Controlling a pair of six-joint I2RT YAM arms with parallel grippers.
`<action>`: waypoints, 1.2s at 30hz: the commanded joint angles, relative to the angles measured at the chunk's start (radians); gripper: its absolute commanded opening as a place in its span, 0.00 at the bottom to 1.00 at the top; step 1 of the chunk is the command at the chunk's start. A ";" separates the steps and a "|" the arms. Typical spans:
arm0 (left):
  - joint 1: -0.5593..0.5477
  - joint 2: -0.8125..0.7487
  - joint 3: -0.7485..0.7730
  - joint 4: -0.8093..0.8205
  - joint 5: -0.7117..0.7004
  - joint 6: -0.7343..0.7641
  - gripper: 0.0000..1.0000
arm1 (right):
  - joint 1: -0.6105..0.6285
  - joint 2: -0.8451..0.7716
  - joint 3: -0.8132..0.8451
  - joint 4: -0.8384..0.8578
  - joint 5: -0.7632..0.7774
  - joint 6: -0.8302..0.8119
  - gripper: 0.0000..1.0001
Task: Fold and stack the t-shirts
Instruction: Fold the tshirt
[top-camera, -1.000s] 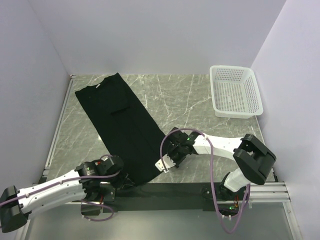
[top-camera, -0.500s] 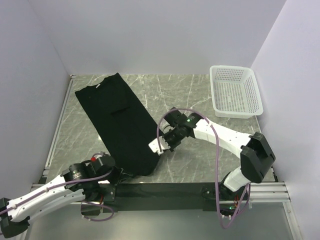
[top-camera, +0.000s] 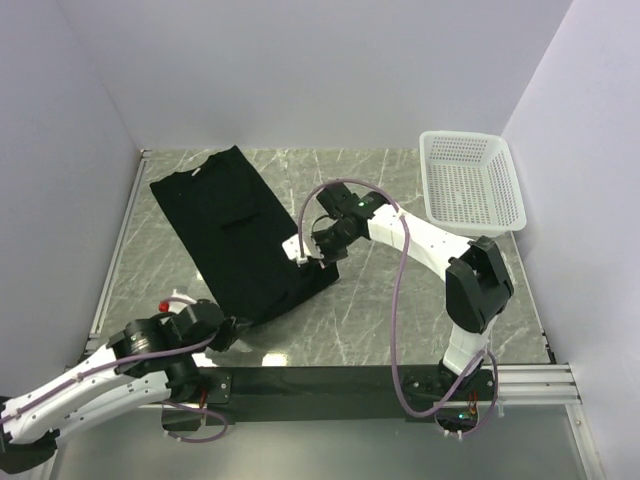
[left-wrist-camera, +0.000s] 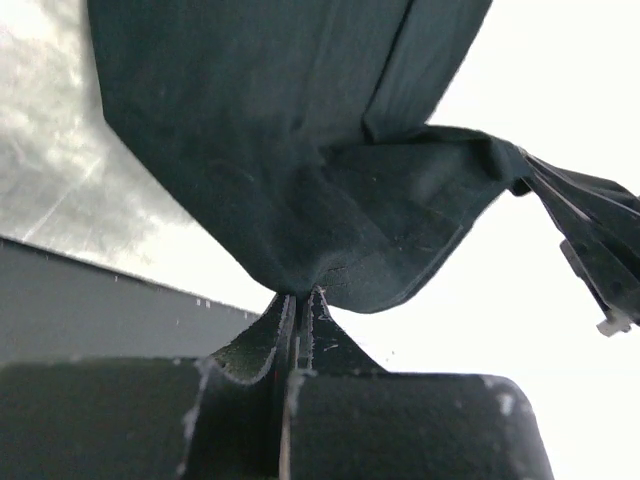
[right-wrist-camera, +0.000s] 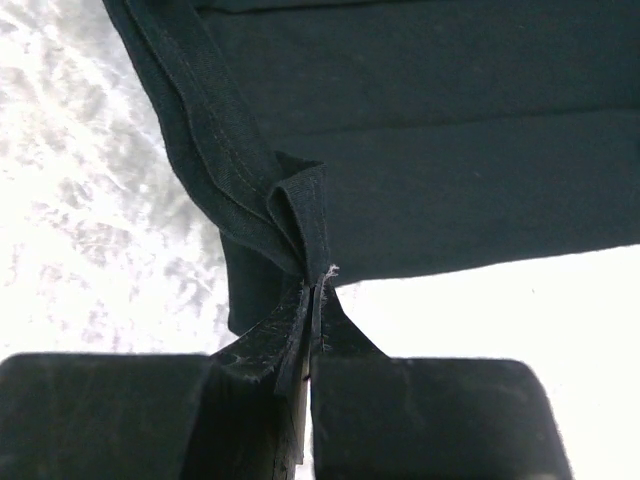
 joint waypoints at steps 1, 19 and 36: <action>-0.001 0.102 0.063 -0.031 -0.135 -0.178 0.01 | -0.013 0.023 0.084 -0.021 -0.025 0.029 0.00; 0.724 0.496 0.323 0.261 0.141 0.576 0.01 | -0.027 0.198 0.337 0.025 -0.040 0.144 0.00; 0.994 0.449 0.116 0.428 0.248 0.673 0.00 | -0.027 0.554 0.802 0.145 0.084 0.377 0.00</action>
